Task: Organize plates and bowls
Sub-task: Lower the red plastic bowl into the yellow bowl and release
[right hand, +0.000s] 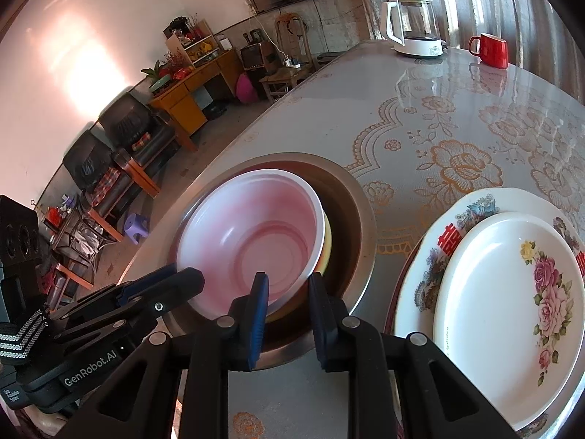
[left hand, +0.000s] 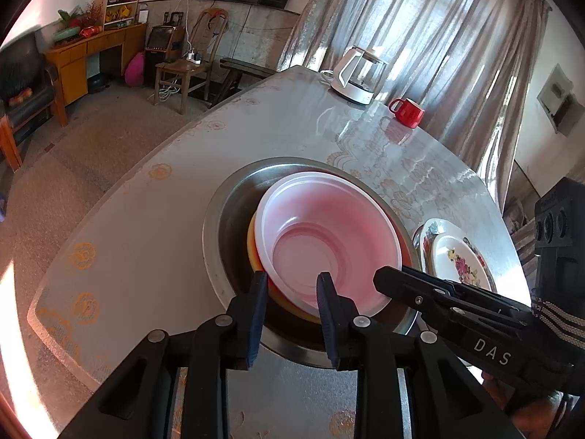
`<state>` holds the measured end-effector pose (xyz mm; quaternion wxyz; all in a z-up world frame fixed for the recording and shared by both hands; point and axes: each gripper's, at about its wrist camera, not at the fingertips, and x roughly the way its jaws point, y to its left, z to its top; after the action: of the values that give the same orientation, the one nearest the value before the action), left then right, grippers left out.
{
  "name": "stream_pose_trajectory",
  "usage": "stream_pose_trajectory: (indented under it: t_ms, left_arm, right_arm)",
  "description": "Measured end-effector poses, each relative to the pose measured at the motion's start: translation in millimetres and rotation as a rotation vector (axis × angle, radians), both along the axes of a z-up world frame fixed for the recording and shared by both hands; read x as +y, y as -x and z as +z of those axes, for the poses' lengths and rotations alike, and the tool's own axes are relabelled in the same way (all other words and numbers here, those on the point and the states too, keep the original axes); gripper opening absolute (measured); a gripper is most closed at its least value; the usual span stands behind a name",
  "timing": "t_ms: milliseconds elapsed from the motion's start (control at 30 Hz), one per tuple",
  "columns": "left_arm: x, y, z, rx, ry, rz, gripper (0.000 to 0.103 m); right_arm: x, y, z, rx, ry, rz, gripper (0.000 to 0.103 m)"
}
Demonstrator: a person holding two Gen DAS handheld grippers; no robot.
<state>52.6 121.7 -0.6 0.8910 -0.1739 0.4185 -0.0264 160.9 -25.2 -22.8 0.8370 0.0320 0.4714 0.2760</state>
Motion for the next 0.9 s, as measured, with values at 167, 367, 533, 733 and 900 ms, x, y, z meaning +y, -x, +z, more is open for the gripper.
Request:
stream_pose_trajectory:
  t_ms: [167,367,533,733,900]
  left_arm:
    - [-1.3,2.8,2.4,-0.004,-0.002,0.000,0.032]
    - [-1.8,5.7,3.8,-0.005,-0.005,0.003,0.033]
    - [-3.6,8.2,6.7,-0.011,-0.011,0.005,0.038]
    - [-2.4,10.8,8.7,-0.014,-0.012,0.009,0.040]
    - [-1.2,11.0,9.6,-0.015,-0.010,0.013,0.041]
  right_arm:
    - [-2.5,1.2,0.6,0.004,-0.010,-0.001,0.021]
    - [-4.6,3.8,2.1,0.002,-0.020,-0.002,0.021]
    - [-8.5,4.9,2.9,-0.003,-0.031,-0.006,0.021]
    - [-13.8,5.7,4.2,-0.009,-0.046,-0.010,0.021]
    - [-18.3,5.8,4.1,-0.011,-0.055,-0.015,0.021]
